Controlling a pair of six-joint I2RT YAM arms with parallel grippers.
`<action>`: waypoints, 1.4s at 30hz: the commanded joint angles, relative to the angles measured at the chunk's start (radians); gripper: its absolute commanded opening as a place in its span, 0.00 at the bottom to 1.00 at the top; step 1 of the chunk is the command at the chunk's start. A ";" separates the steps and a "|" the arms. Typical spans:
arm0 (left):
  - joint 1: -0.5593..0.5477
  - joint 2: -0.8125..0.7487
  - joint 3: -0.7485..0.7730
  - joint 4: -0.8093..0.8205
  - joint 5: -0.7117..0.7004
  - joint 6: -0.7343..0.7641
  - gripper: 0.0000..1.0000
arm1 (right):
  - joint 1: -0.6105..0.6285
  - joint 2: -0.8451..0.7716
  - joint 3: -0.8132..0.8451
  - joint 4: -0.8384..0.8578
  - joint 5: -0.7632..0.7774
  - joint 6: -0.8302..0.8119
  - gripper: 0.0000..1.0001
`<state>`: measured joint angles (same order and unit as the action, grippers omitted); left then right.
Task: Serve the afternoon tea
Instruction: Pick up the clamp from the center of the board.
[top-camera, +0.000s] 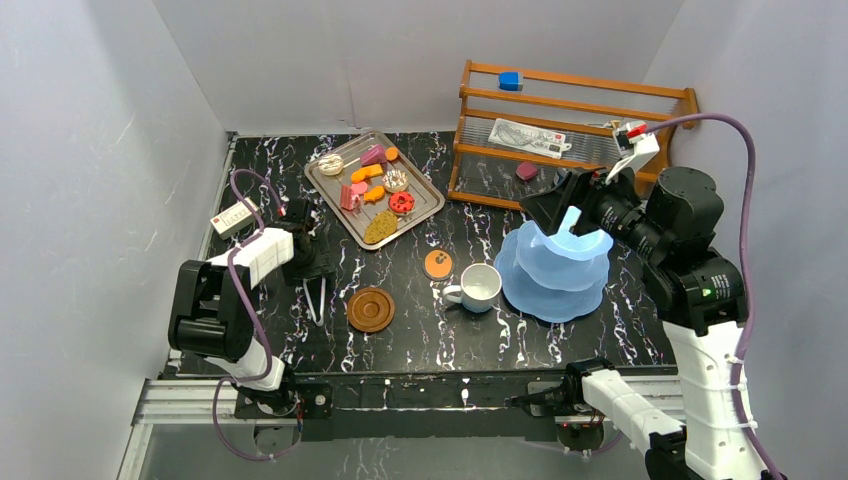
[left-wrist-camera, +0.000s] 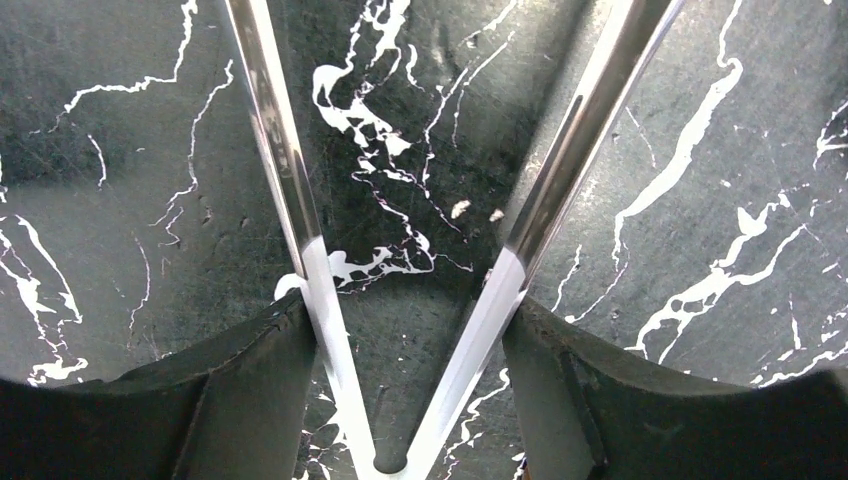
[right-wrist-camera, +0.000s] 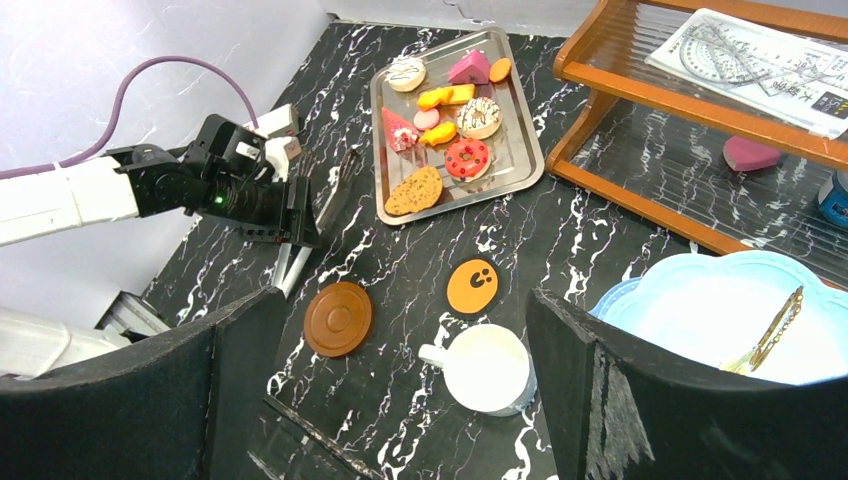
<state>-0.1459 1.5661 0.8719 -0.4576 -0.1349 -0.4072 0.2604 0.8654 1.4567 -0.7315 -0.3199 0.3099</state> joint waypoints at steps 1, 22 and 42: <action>0.012 -0.022 -0.004 -0.032 -0.079 -0.067 0.60 | -0.001 -0.015 -0.001 0.054 0.005 -0.016 0.99; 0.039 -0.024 -0.007 -0.019 -0.005 0.034 0.83 | -0.001 -0.029 -0.038 0.063 0.002 -0.015 0.99; 0.037 -0.080 -0.021 -0.034 0.012 0.009 0.62 | 0.000 -0.024 -0.047 0.069 -0.019 0.017 0.99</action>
<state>-0.1120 1.5227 0.8574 -0.4755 -0.1291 -0.3897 0.2604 0.8440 1.4075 -0.7288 -0.3210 0.3149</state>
